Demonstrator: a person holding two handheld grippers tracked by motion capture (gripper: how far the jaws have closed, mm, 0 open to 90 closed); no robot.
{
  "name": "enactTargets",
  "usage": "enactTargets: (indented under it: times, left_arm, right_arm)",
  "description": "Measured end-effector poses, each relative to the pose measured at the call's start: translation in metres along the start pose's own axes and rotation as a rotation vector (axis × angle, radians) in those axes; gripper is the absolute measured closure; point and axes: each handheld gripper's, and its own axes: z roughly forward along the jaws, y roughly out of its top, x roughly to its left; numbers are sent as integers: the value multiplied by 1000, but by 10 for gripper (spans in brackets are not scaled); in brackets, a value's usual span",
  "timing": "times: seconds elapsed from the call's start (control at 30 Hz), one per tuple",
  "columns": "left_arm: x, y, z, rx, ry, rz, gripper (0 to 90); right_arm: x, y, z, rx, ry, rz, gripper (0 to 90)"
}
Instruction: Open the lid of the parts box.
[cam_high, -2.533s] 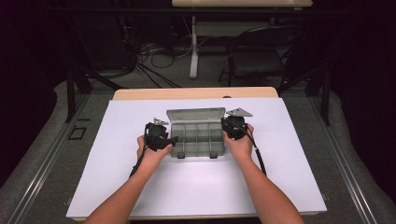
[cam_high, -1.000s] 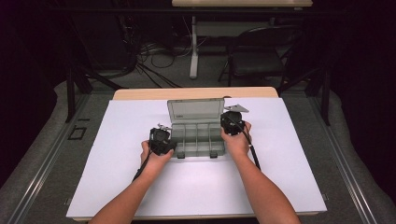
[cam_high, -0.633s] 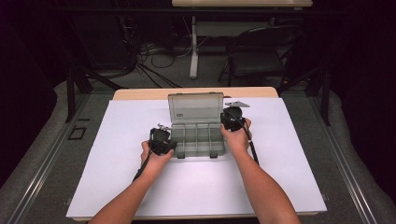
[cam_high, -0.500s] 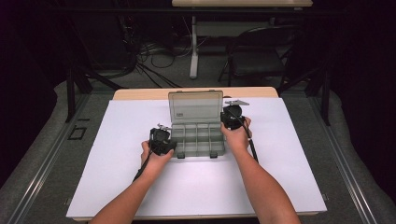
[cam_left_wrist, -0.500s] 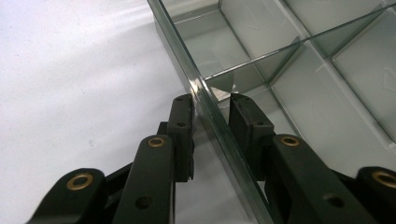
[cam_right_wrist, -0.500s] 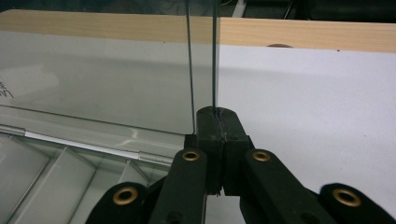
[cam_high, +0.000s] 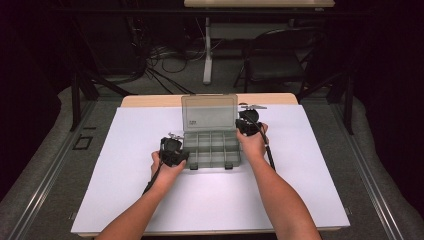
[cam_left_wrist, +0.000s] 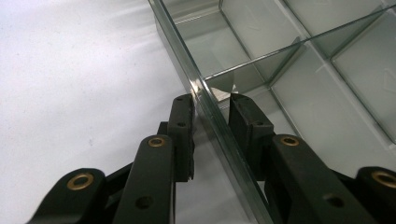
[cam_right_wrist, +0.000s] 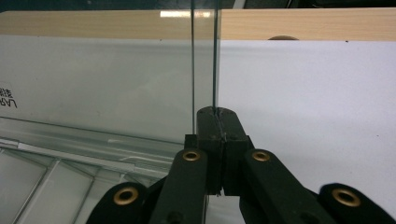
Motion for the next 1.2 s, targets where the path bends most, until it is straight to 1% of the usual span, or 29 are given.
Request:
enactTargets:
  times: [0.03,0.17,0.27,0.5,0.53,0.63,0.73,0.77,0.83,0.97,1.0,1.07,1.2]
  left_arm:
    - [0,0,0,1,2,-5,711]
    - [0,0,0,0,0,-2,712]
    - [0,0,0,-3,1,-3,712]
    - [0,0,0,-2,-1,-4,712]
    - [0,0,0,-3,0,-5,712]
    - [-1,-1,0,-2,4,-6,713]
    - [-1,-1,0,-4,2,-7,713]
    - [-1,-1,0,-5,2,-7,713]
    - [0,-1,0,-5,2,-7,713]
    - [0,-1,0,-4,1,-6,714]
    - [0,-1,0,-4,2,-7,713]
    - [0,-1,0,-5,2,-7,713]
    - [0,-1,0,-6,2,-7,714]
  right_arm:
    - [0,0,1,-1,-3,0,900]
    - [-1,2,4,8,-5,-10,900]
    - [-1,2,7,16,-4,6,900]
    - [-3,3,12,30,-1,25,900]
    - [-4,3,12,32,-3,19,900]
    - [-3,2,15,43,-3,40,900]
    - [-5,1,18,46,-6,38,900]
    - [-4,0,18,53,-3,46,900]
    - [-5,0,20,60,-6,41,900]
    - [-4,-2,22,68,-11,45,900]
    - [-5,-2,23,58,-7,43,900]
    - [-4,-3,22,74,-17,39,900]
    - [-4,-3,23,76,-19,44,900]
